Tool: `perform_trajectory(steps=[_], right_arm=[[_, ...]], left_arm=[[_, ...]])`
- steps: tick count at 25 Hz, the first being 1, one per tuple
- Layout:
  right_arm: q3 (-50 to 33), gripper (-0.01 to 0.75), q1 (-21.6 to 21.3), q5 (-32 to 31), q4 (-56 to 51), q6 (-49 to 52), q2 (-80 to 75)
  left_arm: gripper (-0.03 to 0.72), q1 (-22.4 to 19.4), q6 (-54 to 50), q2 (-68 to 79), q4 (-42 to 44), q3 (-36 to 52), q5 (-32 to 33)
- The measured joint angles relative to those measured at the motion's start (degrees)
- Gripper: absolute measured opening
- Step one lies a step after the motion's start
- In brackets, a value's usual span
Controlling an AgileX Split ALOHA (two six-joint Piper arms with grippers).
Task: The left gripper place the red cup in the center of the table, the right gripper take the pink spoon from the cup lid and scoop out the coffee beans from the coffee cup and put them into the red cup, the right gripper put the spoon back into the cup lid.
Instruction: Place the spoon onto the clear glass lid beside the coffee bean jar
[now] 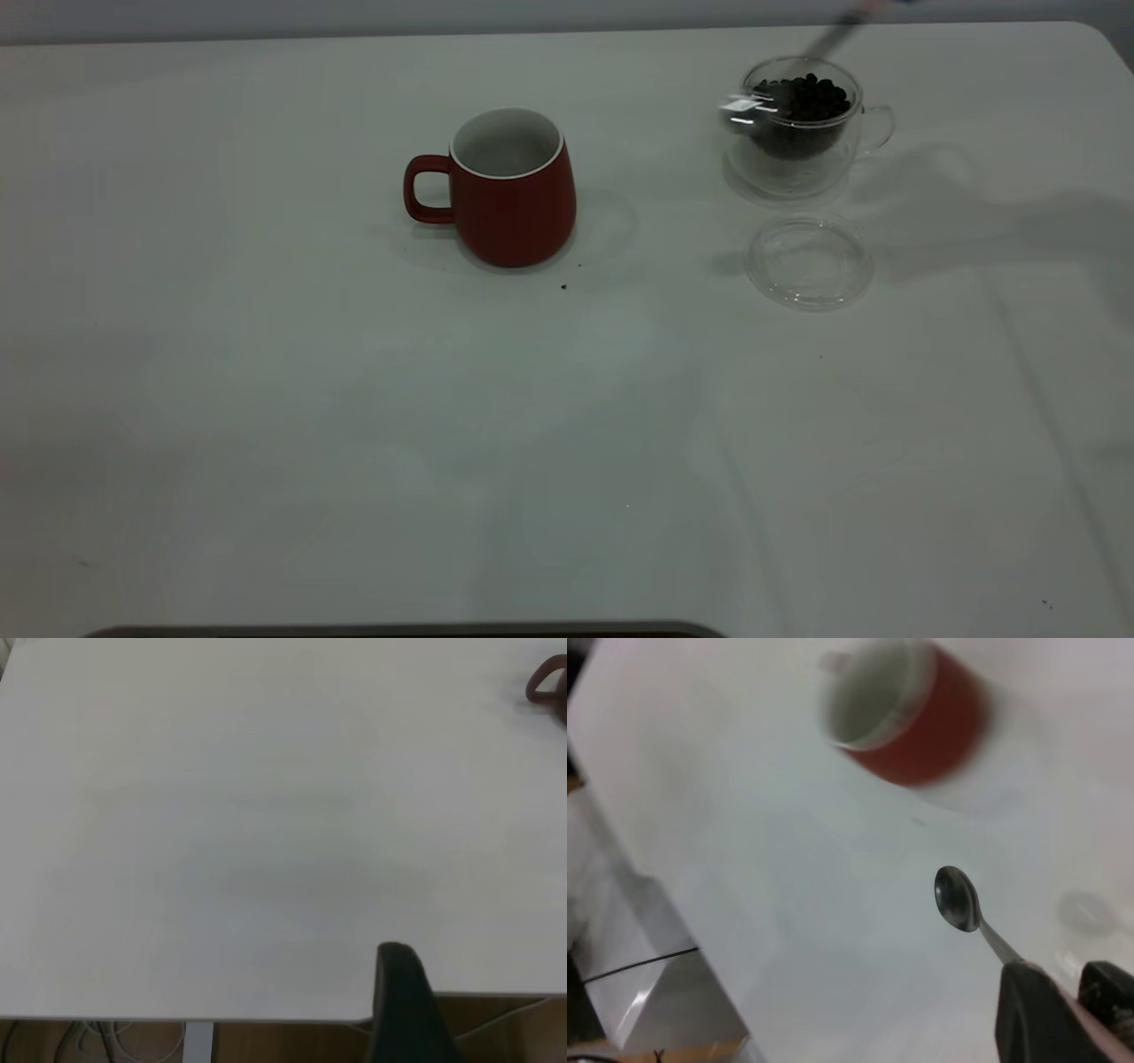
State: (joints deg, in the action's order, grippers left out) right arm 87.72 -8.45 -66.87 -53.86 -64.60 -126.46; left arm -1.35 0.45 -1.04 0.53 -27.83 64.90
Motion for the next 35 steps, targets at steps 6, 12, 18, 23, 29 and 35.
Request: perform_trajectory(steps=[6, 12, 18, 23, 29, 35], right_arm=[[0.00, 0.099, -7.17, -0.21, 0.66, 5.72, -6.20], [0.00, 0.099, -8.10, 0.07, -1.04, 9.28, -13.49], [0.00, 0.099, -8.05, 3.27, -6.01, 9.08, -16.61], [0.00, 0.099, -8.05, 5.11, -7.50, 8.66, -18.37], [0.00, 0.099, -7.21, 6.79, -10.20, 7.44, -20.79], [0.00, 0.147, -6.89, 7.71, -10.90, 6.01, -20.79]], left_arm=[[0.495, 0.00, 0.00, 0.00, 0.00, 0.00, 0.00], [0.495, 0.00, 0.00, 0.00, 0.00, 0.00, 0.00], [0.495, 0.00, 0.07, 0.00, 0.00, 0.00, 0.00], [0.495, 0.00, 0.13, 0.00, 0.00, 0.00, 0.00], [0.495, 0.00, 0.13, 0.00, 0.00, 0.00, 0.00], [0.495, 0.00, 0.13, 0.00, 0.00, 0.00, 0.00]])
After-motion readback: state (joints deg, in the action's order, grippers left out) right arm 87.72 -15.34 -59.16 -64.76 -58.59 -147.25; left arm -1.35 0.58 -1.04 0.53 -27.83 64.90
